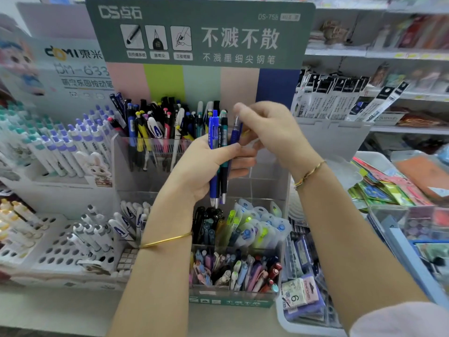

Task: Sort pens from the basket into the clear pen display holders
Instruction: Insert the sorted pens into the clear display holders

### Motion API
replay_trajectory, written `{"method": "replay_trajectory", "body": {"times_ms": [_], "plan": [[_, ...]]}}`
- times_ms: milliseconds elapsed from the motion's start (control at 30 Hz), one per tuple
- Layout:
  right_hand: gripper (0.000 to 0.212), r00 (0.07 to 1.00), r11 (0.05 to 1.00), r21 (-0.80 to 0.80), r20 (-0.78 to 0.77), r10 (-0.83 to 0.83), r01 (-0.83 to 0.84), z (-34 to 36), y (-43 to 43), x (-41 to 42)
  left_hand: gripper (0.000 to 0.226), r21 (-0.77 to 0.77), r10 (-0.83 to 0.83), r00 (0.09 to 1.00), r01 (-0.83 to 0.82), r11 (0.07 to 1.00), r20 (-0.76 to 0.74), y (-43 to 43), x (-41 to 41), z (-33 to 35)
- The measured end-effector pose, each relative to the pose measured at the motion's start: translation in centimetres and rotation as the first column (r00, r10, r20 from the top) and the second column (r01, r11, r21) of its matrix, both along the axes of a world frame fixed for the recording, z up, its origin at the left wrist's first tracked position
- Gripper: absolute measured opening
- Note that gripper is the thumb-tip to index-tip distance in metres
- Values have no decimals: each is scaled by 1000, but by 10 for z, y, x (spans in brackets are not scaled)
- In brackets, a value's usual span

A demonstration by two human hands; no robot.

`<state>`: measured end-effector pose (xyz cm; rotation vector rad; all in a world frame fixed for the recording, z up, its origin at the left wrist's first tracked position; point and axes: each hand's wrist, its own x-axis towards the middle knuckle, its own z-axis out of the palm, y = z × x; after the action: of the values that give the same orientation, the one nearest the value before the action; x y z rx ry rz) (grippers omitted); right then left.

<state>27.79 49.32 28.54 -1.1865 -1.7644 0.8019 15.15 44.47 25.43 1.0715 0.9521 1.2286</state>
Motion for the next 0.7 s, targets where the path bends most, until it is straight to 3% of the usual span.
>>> {"method": "replay_trajectory", "body": {"times_ms": [67,100,200,333,433,533,700], "plan": [[24,998,998,16,27,63,-63,-1,-5,4,16,-8,-8,1000,8,1000,-25,1,3,-1],[22,998,998,23,-47,51,-50,-1,-4,6,16,-16,5,999,-6,1000,-33,2,3,-3],[22,920,981,83,-367,-136,178,6,5,13,13,-61,90,995,-93,994,-48,3,0,-6],[21,846,869,272,-467,-257,414,13,13,16,15,-92,93,994,-98,991,-54,3,-6,-6],[19,869,825,365,-413,-271,431,8,19,10,13,-109,91,995,-93,990,-27,2,-7,-4],[12,938,847,409,-207,-277,340,-1,27,3,9,-84,71,997,-73,994,-29,1,-7,-3],[24,946,888,358,37,-323,289,-12,35,-4,14,-63,50,999,-50,997,-7,0,-3,-2]]}}
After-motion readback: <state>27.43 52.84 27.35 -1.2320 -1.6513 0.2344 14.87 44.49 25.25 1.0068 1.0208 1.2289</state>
